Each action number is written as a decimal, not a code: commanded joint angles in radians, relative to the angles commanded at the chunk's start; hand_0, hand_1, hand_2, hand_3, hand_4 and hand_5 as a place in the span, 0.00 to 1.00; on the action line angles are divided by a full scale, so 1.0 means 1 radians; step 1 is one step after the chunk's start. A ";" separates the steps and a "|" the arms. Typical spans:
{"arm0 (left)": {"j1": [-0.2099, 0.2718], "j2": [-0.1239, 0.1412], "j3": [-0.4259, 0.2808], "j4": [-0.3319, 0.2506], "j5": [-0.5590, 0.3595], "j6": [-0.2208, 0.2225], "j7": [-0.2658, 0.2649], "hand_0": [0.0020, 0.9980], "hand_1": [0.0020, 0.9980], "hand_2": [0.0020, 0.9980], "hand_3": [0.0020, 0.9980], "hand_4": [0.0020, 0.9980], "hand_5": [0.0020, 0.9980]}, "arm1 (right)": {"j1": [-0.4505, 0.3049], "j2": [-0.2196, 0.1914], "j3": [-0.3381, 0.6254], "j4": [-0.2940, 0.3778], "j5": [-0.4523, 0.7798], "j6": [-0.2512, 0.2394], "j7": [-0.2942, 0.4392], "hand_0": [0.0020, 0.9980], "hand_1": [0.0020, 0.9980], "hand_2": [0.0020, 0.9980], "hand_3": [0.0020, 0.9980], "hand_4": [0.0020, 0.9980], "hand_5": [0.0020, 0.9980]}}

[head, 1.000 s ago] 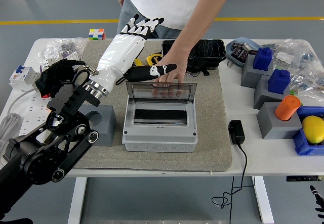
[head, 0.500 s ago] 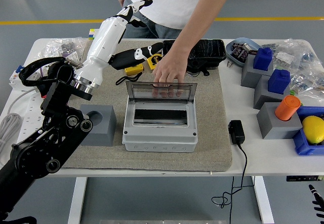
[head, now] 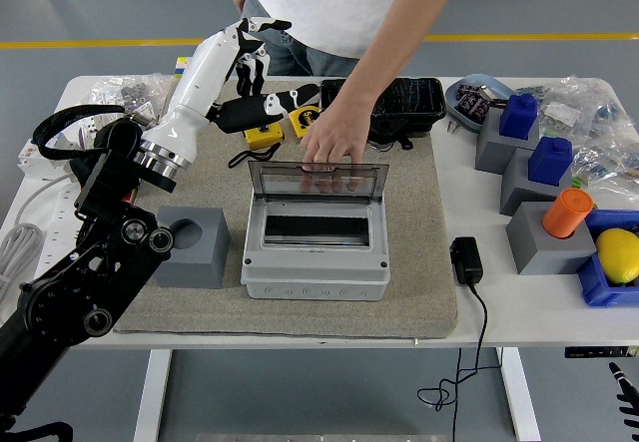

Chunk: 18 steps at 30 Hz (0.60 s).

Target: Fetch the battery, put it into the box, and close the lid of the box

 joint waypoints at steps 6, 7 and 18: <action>0.005 0.012 0.030 -0.004 0.064 -0.067 0.042 1.00 0.99 0.95 0.81 1.00 0.88 | 0.000 -0.002 -0.008 0.000 0.006 0.000 0.001 0.82 0.78 0.76 0.76 1.00 1.00; 0.006 0.015 0.038 -0.006 0.076 -0.080 0.053 1.00 1.00 1.00 0.93 1.00 1.00 | 0.000 -0.003 -0.009 0.000 0.007 0.000 0.001 0.82 0.78 0.76 0.76 1.00 1.00; 0.023 0.062 0.096 -0.025 0.249 -0.223 0.209 1.00 1.00 1.00 0.93 1.00 1.00 | -0.003 -0.005 -0.012 0.000 0.009 -0.001 0.001 0.82 0.78 0.76 0.76 1.00 1.00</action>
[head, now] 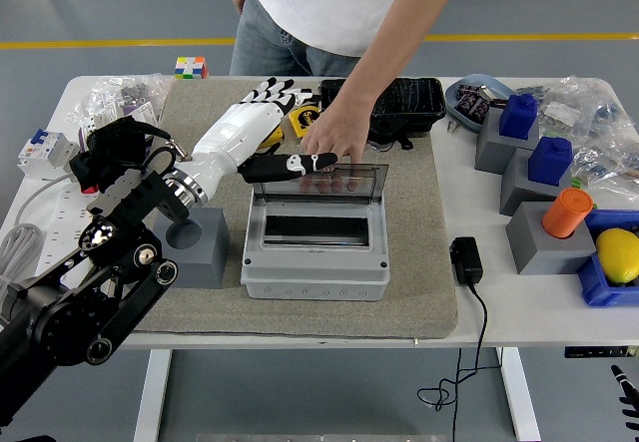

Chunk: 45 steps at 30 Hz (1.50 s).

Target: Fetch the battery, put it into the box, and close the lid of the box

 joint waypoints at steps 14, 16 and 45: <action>0.042 0.137 0.021 -0.160 -0.035 -0.159 0.154 1.00 1.00 0.99 0.89 1.00 1.00 | 0.006 -0.011 0.025 0.000 -0.014 -0.001 -0.001 0.81 0.78 0.76 0.76 1.00 1.00; 0.044 0.166 0.037 -0.180 -0.045 -0.164 0.157 1.00 1.00 0.99 0.89 1.00 1.00 | 0.008 -0.014 0.029 0.000 -0.015 -0.002 0.000 0.81 0.78 0.76 0.76 1.00 1.00; -0.005 0.350 0.159 -0.296 -0.306 -0.175 0.186 1.00 1.00 0.97 0.82 1.00 1.00 | 0.019 -0.031 0.085 0.000 -0.055 -0.003 -0.008 0.81 0.77 0.76 0.76 1.00 1.00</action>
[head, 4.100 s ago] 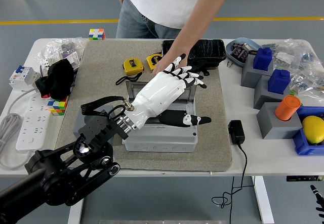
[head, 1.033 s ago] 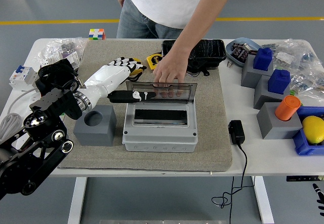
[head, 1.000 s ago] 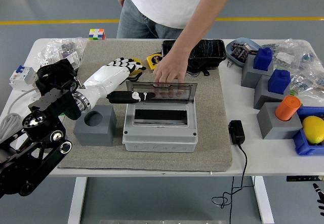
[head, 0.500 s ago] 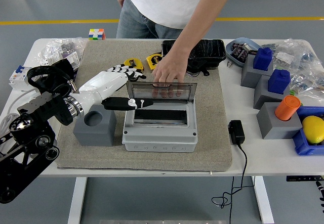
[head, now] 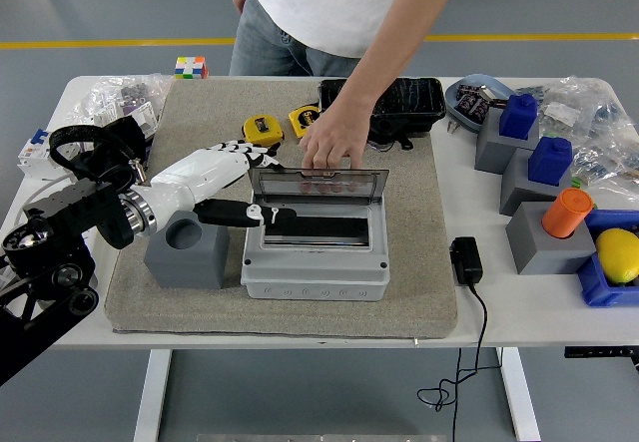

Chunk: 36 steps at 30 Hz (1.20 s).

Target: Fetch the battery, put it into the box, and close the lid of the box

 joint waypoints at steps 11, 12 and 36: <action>-0.058 0.086 0.075 -0.028 -0.042 -0.019 0.002 1.00 1.00 0.97 0.82 1.00 1.00 | -0.003 -0.006 0.010 0.000 -0.014 -0.001 -0.009 0.81 0.76 0.76 0.76 1.00 1.00; -0.065 0.098 0.087 -0.032 -0.052 -0.021 0.001 1.00 1.00 0.97 0.82 1.00 1.00 | -0.003 -0.007 0.012 0.000 -0.015 -0.001 -0.010 0.81 0.76 0.76 0.76 1.00 1.00; -0.100 0.197 0.183 -0.106 -0.513 -0.194 0.019 1.00 1.00 0.97 0.78 1.00 1.00 | -0.002 -0.010 0.042 0.000 -0.046 -0.003 -0.023 0.81 0.76 0.76 0.76 1.00 1.00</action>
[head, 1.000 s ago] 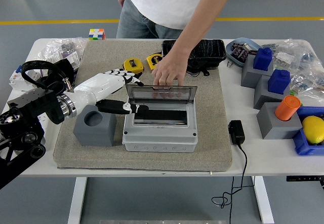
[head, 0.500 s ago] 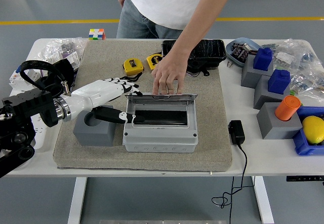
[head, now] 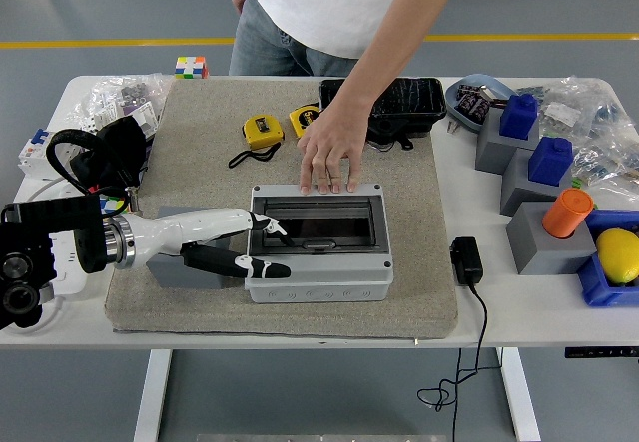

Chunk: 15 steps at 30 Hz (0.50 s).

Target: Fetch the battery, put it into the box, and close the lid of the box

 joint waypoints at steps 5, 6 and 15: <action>0.003 -0.001 0.002 0.000 0.018 -0.001 0.000 1.00 1.00 0.97 0.78 1.00 1.00 | 0.004 -0.001 0.000 0.000 0.003 -0.001 0.002 0.81 0.76 0.76 0.76 1.00 1.00; 0.005 -0.004 -0.011 0.000 0.044 0.025 -0.019 1.00 1.00 0.97 0.78 1.00 1.00 | 0.004 -0.001 0.002 0.000 0.002 -0.001 0.001 0.81 0.76 0.76 0.76 1.00 1.00; 0.038 -0.095 -0.197 0.000 0.231 0.193 -0.116 1.00 1.00 0.92 0.78 1.00 1.00 | 0.004 0.009 0.005 0.000 0.000 0.001 0.003 0.81 0.76 0.76 0.76 1.00 1.00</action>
